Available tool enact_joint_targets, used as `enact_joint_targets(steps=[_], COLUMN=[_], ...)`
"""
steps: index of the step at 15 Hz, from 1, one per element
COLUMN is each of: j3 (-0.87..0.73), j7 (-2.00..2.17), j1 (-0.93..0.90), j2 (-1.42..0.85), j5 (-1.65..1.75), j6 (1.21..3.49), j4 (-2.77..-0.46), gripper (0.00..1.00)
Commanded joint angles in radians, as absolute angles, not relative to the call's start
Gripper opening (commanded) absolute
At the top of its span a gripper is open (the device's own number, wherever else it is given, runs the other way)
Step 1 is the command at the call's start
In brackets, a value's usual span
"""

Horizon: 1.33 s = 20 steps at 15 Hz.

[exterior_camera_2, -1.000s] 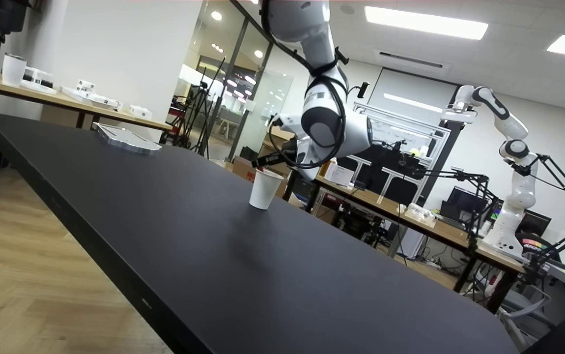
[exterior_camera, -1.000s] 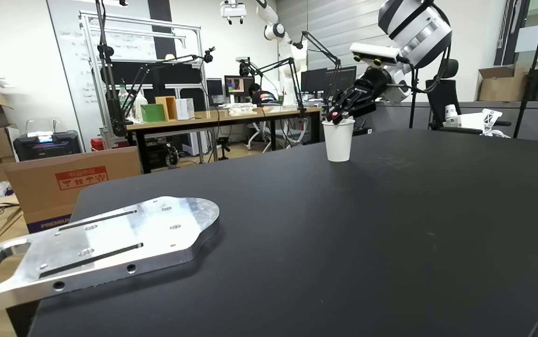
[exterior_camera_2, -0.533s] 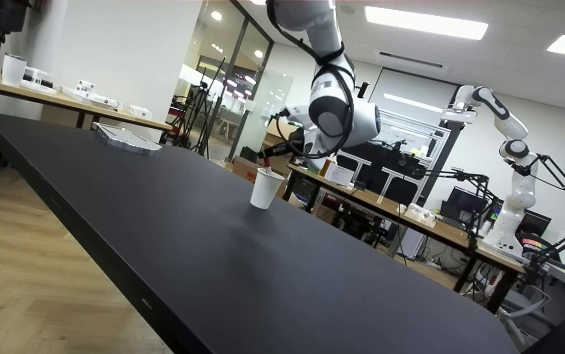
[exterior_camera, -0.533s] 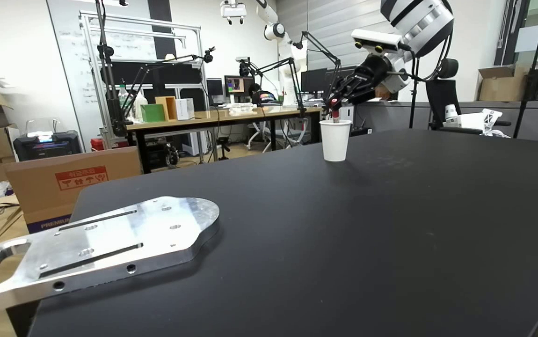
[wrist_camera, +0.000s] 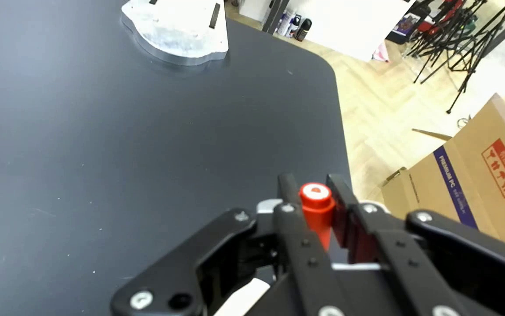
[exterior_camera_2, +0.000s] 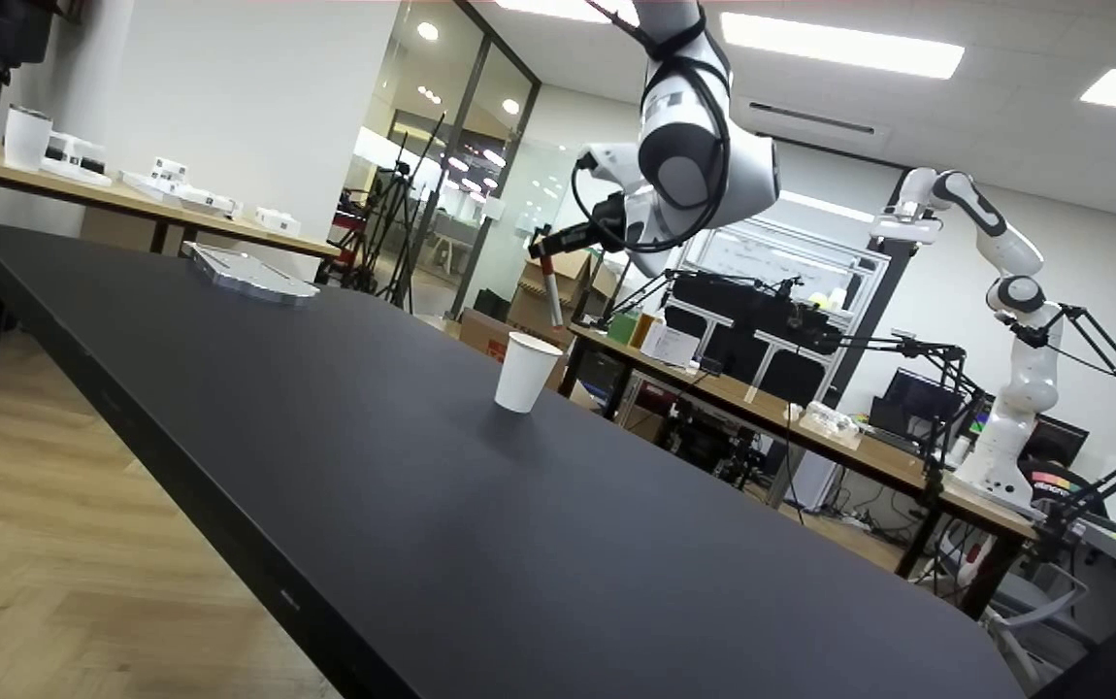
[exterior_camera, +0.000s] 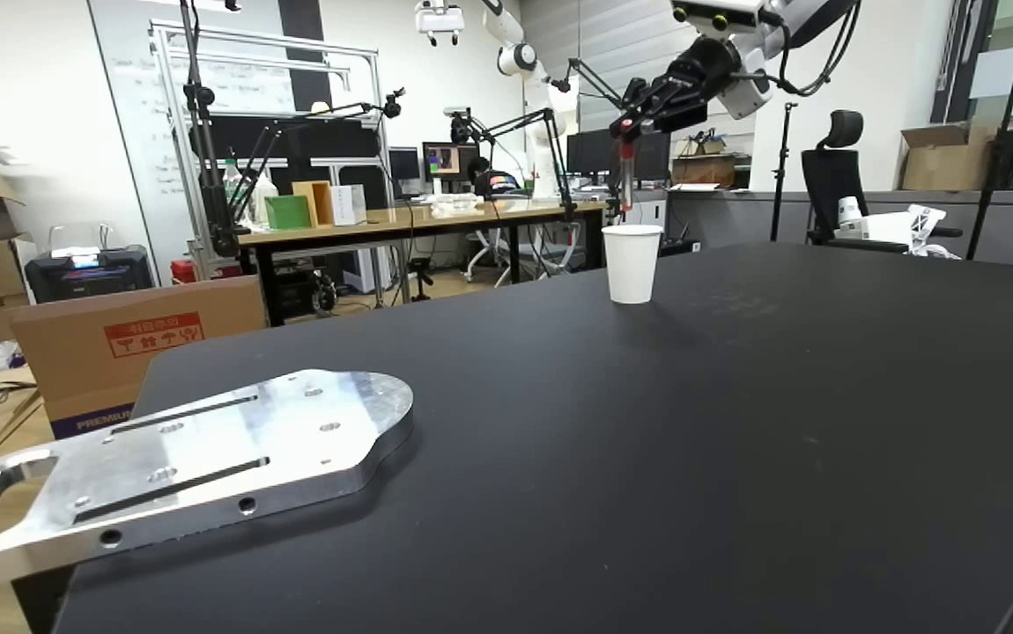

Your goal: Pick up the pen from the table and put it in the white cup. Pick up the pen from the white cup and put it on the table. Pick up the pen from the table and put it in the white cup.

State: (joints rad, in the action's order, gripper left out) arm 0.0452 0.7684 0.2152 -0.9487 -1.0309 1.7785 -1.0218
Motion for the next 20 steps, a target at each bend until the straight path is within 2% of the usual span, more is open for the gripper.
enact_joint_targets(steps=[1,6,11,16,20], j3=[0.045,-0.011,-0.034,0.008,0.053], j7=[0.766,0.649,0.502,0.4,0.344], j1=[0.219,0.154,0.028,-0.106,-0.185], j2=[-0.82,-0.637,-0.469,-0.359,-0.308], j5=[-1.043,-0.892,-0.694,-0.509,-0.386], j6=[1.726,1.647,1.76,1.991,2.293], j4=[-1.11,-1.268,-1.503,-1.758,-1.984], gripper=[0.05,0.05,0.05,0.05,0.05])
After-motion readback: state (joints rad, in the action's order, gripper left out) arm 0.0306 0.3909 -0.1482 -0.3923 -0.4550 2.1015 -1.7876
